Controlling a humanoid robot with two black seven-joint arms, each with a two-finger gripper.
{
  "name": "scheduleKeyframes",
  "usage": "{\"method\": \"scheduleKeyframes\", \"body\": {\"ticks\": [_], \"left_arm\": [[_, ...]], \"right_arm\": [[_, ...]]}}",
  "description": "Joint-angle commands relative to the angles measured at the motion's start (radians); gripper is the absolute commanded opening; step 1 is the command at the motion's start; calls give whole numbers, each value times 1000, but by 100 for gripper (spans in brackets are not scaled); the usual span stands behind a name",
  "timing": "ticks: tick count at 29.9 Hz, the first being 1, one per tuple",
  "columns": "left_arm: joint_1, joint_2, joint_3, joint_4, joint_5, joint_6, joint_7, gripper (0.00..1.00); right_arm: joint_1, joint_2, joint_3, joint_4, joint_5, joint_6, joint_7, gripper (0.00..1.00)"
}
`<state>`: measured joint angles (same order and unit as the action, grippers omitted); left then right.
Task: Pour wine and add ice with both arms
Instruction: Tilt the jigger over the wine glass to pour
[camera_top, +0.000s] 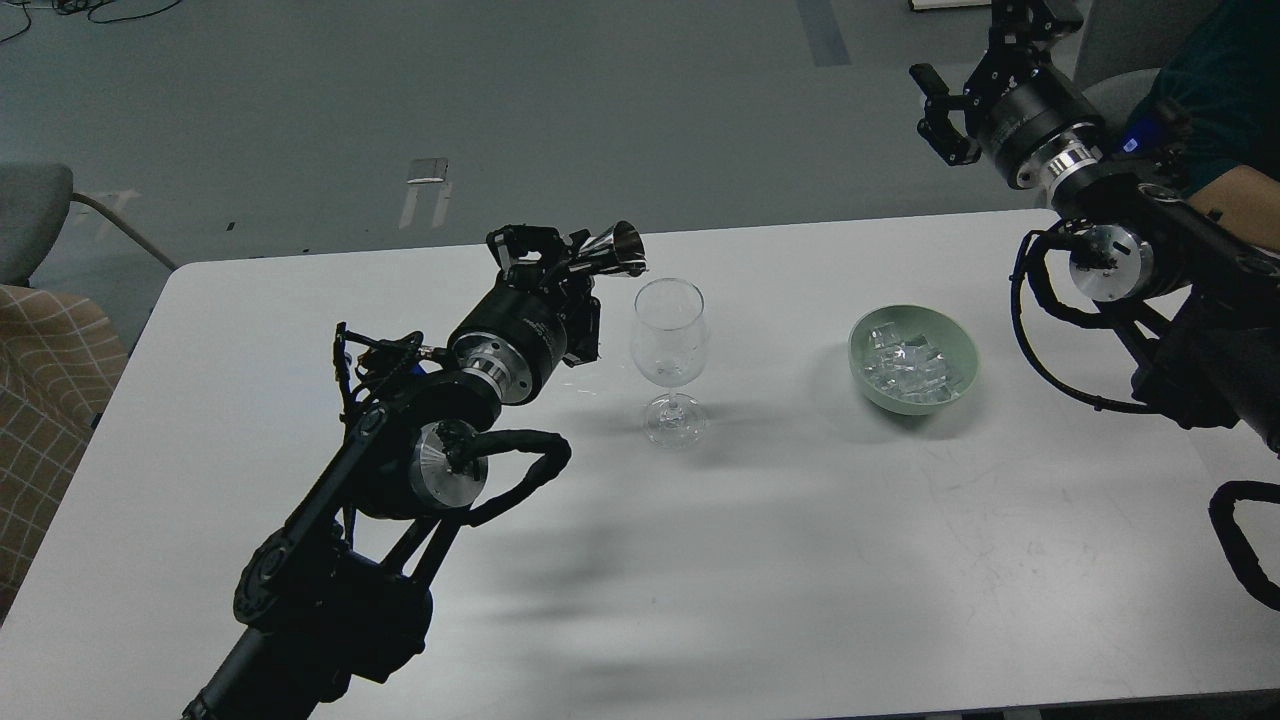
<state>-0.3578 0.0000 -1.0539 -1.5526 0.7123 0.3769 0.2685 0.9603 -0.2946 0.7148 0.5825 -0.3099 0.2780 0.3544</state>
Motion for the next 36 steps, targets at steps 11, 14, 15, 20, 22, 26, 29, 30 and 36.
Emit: {"method": "scheduleKeyframes", "body": {"ticks": [11, 14, 15, 20, 22, 26, 29, 30, 36], "left_arm": [[-1, 0, 58, -3, 64, -26, -20, 4], [-1, 0, 61, -3, 81, -26, -22, 4], [0, 0, 61, -3, 87, -26, -25, 4], [0, 0, 61, -3, 98, -26, -34, 4], [0, 0, 61, -1, 105, -26, -35, 4], [2, 0, 63, 3, 128, -26, -37, 4], [3, 0, 64, 5, 147, -26, -46, 4], [5, 0, 66, 5, 151, -26, -51, 4], [3, 0, 89, 8, 191, -26, -66, 4]], "right_arm": [[0, 0, 0, 0, 0, -6, 0, 100], [0, 0, 0, 0, 0, -6, 0, 100], [0, 0, 0, 0, 2, -6, 0, 100], [0, 0, 0, 0, 0, -6, 0, 100], [0, 2, 0, 0, 0, -6, 0, 100], [0, 3, 0, 0, 0, -8, 0, 100], [0, 3, 0, 0, 0, -6, 0, 100], [0, 3, 0, 0, 0, -6, 0, 100], [-2, 3, 0, 0, 0, -8, 0, 100]]}}
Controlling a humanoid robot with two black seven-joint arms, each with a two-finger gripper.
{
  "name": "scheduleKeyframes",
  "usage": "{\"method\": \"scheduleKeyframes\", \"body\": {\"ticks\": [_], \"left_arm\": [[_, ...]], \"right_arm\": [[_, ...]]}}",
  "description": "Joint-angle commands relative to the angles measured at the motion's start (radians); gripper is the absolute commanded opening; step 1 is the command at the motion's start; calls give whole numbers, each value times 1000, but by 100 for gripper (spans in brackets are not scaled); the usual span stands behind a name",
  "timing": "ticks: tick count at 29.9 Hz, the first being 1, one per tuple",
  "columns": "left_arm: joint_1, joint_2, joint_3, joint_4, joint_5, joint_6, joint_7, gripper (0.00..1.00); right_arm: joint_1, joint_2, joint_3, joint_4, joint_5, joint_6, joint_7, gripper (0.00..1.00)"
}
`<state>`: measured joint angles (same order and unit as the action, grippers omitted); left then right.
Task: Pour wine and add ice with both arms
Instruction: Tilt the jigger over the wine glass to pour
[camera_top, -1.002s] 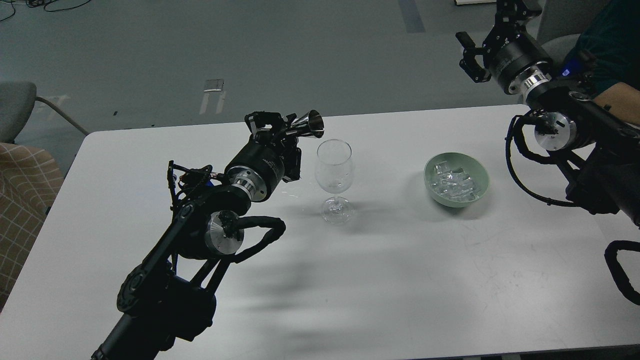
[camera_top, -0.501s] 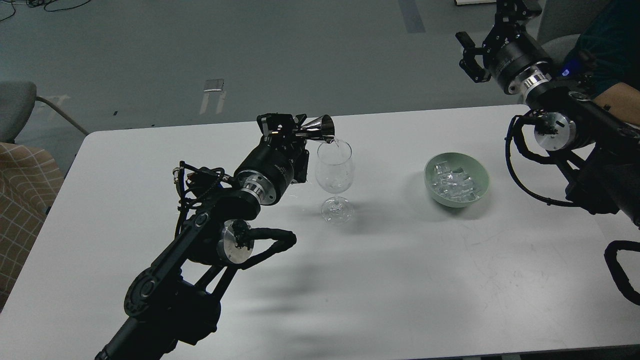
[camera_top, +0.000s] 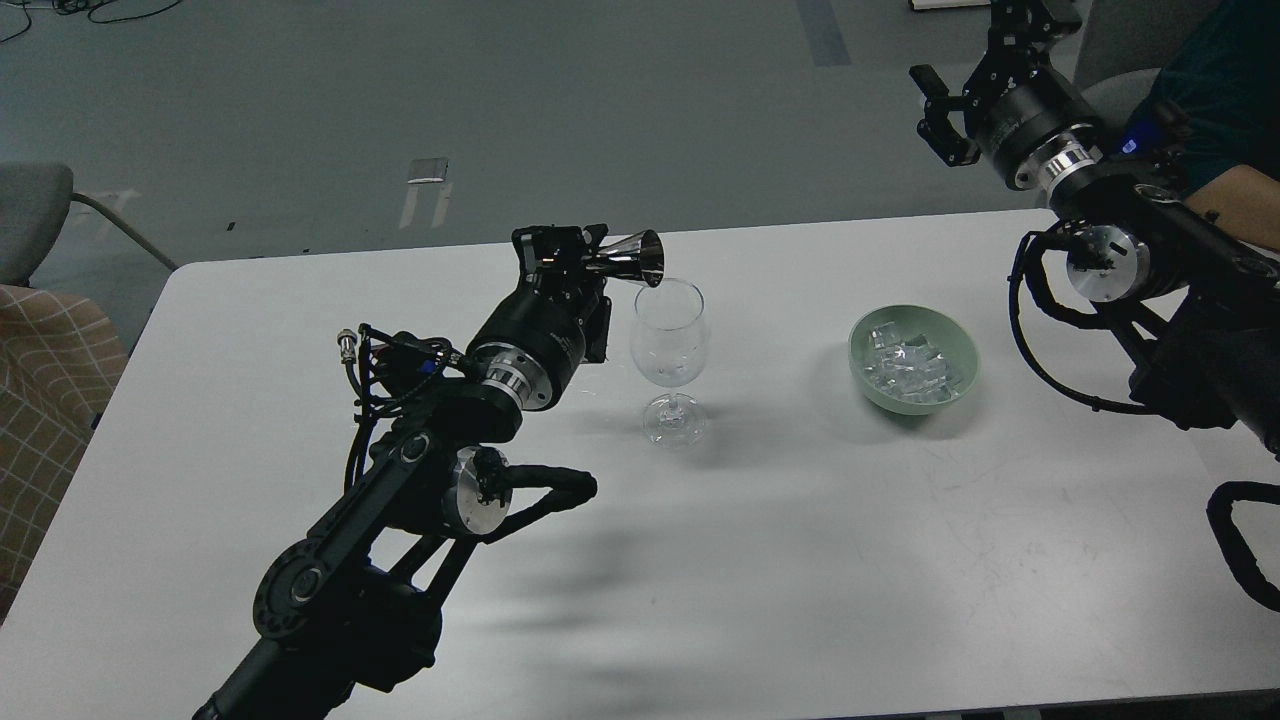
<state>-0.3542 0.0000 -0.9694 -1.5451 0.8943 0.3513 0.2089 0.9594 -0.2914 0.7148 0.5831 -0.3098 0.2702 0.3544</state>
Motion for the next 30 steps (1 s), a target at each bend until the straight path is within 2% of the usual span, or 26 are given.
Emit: {"method": "scheduleKeyframes", "body": {"ticks": [1, 12, 23, 25, 30], "left_arm": [[-2, 0, 6, 0, 9, 0, -11, 4], [3, 0, 8, 3, 78, 2, -17, 4], [4, 0, 9, 14, 176, 2, -45, 4], [1, 0, 9, 26, 212, 2, -62, 4], [-3, 0, 9, 33, 218, 2, -66, 4]], "right_arm": [[-1, 1, 0, 0, 0, 0, 0, 100], [-1, 2, 0, 1, 0, 0, 0, 100], [-2, 3, 0, 1, 0, 0, 0, 100], [-2, 3, 0, 1, 0, 0, 0, 100], [-2, 3, 0, 1, 0, -2, 0, 100]]}}
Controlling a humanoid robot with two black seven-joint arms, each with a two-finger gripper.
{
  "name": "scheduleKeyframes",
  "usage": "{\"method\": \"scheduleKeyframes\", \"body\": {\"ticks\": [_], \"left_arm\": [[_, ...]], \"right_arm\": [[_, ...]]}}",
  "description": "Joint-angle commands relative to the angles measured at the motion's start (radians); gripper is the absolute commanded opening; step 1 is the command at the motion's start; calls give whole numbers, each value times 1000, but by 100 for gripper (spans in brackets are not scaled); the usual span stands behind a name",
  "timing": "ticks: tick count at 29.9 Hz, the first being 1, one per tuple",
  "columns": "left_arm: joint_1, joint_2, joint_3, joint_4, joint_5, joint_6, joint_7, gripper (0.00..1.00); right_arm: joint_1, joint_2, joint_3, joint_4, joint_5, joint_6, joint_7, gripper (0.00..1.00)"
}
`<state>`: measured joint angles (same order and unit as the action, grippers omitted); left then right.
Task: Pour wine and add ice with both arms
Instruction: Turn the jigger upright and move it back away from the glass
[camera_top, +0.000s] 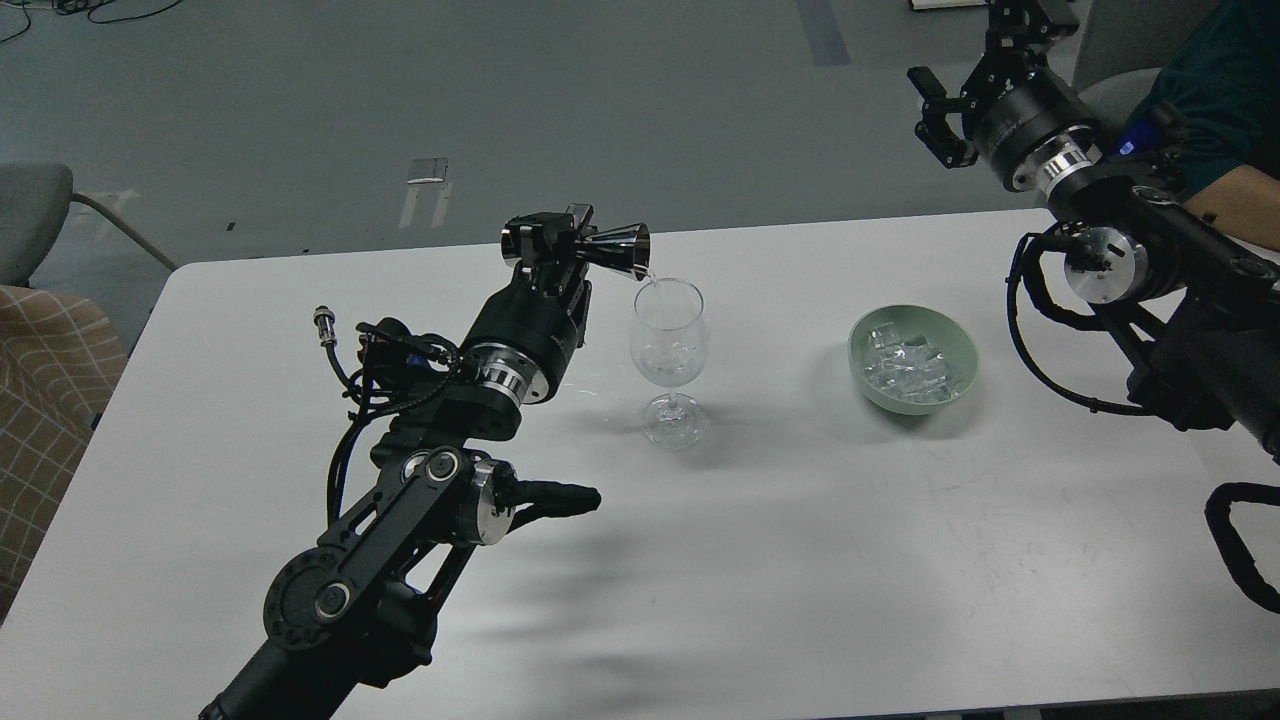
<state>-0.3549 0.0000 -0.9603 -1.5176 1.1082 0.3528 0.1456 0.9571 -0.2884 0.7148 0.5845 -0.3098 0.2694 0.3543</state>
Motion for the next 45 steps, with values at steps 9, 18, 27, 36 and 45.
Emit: {"method": "scheduleKeyframes", "body": {"ticks": [9, 18, 27, 36, 45], "left_arm": [[-4, 0, 0, 7, 79, 0, -21, 4], [-6, 6, 34, 5, 191, 0, -37, 4], [-4, 28, 84, -6, 265, 0, -37, 4], [-21, 26, -90, -7, -50, 14, 31, 6], [-6, 35, -442, -39, -655, 8, 138, 7]], "right_arm": [[0, 0, 0, 0, 0, -9, 0, 100], [0, 0, 0, -2, 0, -9, 0, 100], [0, 0, 0, -2, 0, -9, 0, 100], [0, -5, 0, 0, 0, -9, 0, 100], [0, -3, 0, -2, 0, -15, 0, 100]]}}
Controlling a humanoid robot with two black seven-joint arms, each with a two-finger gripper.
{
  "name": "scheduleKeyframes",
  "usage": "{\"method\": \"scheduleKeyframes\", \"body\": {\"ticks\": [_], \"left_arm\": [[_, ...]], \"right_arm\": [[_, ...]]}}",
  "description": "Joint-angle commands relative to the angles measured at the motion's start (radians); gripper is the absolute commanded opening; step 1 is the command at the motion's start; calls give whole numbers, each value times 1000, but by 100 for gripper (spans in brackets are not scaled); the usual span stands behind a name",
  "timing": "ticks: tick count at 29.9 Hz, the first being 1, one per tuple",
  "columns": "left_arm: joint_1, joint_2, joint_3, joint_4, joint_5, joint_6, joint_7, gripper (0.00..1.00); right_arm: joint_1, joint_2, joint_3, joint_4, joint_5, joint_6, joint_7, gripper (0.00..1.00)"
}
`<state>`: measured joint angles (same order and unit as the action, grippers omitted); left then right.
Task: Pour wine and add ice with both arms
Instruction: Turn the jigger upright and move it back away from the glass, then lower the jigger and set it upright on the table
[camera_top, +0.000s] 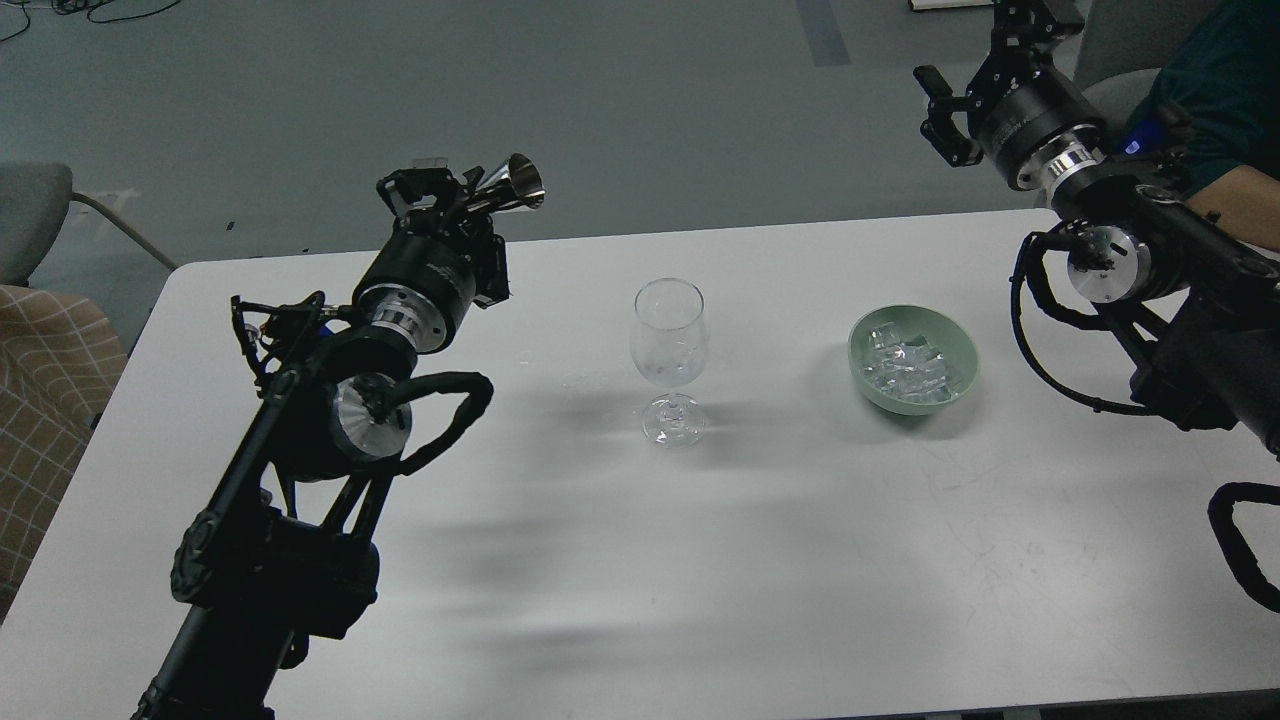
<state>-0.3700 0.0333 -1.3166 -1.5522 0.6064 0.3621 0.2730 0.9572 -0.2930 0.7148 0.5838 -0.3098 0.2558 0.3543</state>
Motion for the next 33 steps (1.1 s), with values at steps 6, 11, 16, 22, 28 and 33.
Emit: {"method": "scheduleKeyframes", "body": {"ticks": [6, 11, 16, 22, 28, 33], "left_arm": [[149, 0, -268, -3, -486, -72, 8, 9], [258, -16, -340, 11, -508, -213, 9, 11], [315, -16, -343, 99, -510, -337, 0, 14], [315, -15, -343, 244, -507, -394, -2, 24], [313, -15, -340, 282, -501, -402, -5, 31], [307, -15, -343, 290, -499, -402, -5, 34]], "right_arm": [[-8, -1, 0, -1, 0, -1, 0, 100], [-12, 0, -2, -1, 0, -1, 0, 100], [-14, 3, -2, -1, -9, -3, 0, 100], [-21, 5, -2, 1, -18, -7, -2, 100], [-26, 5, -2, 1, -18, -9, 0, 100], [-28, 5, 0, 1, -18, -9, 0, 100]]}}
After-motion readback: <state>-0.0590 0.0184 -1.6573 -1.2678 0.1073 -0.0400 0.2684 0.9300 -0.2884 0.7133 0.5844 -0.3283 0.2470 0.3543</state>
